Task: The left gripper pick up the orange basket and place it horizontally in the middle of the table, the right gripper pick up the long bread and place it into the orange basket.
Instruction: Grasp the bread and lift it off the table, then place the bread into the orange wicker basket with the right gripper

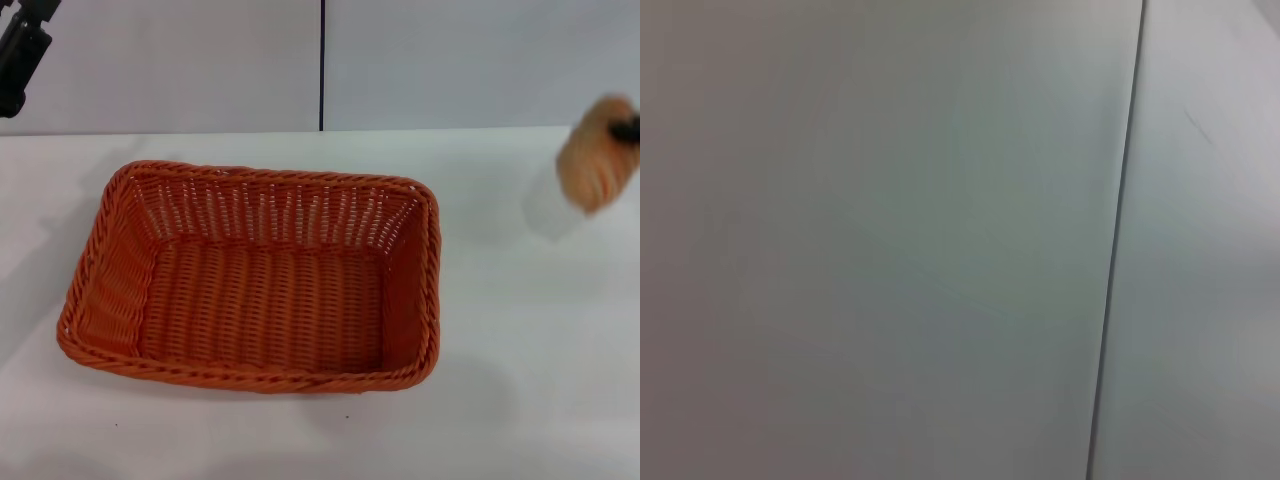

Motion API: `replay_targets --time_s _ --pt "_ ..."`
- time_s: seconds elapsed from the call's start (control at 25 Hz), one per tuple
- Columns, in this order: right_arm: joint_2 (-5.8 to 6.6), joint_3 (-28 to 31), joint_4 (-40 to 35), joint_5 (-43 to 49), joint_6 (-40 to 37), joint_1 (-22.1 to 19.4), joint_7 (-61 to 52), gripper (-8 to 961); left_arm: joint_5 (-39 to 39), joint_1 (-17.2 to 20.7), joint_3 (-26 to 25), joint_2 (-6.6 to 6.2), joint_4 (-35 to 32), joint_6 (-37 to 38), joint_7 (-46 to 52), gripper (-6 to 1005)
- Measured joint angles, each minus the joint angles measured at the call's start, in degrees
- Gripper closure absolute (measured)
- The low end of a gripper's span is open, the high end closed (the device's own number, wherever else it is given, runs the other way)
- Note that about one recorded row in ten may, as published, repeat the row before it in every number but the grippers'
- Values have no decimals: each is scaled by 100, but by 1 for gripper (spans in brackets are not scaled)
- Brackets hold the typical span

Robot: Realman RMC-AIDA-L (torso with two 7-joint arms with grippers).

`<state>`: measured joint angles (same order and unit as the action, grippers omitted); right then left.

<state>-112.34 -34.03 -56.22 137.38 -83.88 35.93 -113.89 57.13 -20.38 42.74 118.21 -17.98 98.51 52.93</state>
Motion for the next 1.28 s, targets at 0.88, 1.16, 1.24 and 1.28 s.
replay_targets --time_s 0.88,1.16,1.24,1.28 --pt "-471 -1907 229 -4565 -529 277 1245 745 -10 -143 -150 1 5 -109 -19 441" --pt "-485 -2377 1490 -4545 -595 779 1794 759 -9 -169 -161 11 9 -204 -33 441" --pt "-480 -2717 1671 -4534 -573 862 1864 760 -9 -176 -160 15 13 -209 -36 441" --pt "-481 -2849 1705 -4515 -548 886 1864 760 -9 -178 -161 17 15 -211 -37 441"
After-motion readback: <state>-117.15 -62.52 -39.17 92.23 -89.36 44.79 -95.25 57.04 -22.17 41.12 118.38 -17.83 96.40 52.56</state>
